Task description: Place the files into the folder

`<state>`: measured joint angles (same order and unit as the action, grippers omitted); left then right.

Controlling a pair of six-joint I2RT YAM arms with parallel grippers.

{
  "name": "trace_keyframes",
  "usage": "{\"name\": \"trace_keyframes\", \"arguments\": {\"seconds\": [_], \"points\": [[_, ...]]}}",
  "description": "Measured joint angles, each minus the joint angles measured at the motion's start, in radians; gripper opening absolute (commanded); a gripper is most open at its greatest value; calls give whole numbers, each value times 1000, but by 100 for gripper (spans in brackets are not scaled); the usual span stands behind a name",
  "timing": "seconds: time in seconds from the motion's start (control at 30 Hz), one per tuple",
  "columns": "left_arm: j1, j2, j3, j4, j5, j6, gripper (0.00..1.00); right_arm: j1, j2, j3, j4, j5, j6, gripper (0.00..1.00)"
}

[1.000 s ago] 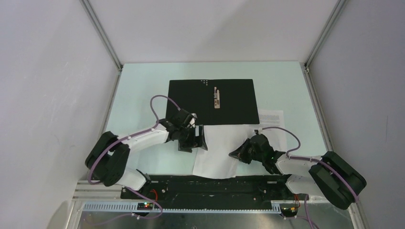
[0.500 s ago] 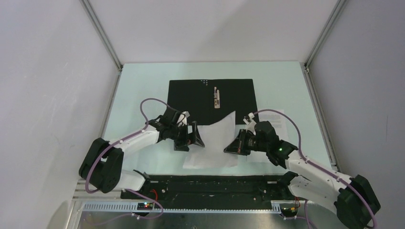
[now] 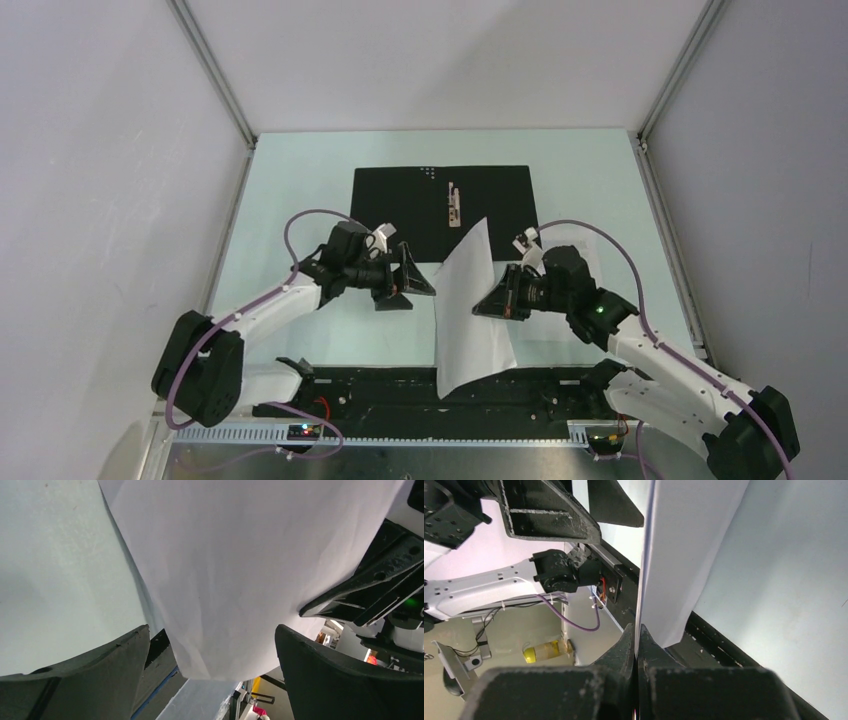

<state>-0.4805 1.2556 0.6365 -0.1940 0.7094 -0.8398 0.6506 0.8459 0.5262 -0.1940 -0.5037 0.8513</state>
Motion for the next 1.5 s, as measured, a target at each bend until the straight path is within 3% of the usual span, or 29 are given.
{"name": "trace_keyframes", "arguments": {"seconds": [0.2,0.53,0.77,0.97,1.17,1.5], "points": [[21,-4,-28,115,53,-28,100,-57,-4,78,-43,-47,5,0],[58,-35,29,272,137,-140,100,-90,4,404,-88,-127,19,0],[94,-122,90,431,177,-344,100,-92,90,602,-60,-155,43,0],[103,-174,99,560,185,-537,100,-92,122,647,-28,-167,69,0],[103,-209,147,608,179,-632,99,-123,137,704,-80,-164,37,0],[103,-245,209,654,173,-627,66,-162,131,716,-276,-129,-107,0]]}}
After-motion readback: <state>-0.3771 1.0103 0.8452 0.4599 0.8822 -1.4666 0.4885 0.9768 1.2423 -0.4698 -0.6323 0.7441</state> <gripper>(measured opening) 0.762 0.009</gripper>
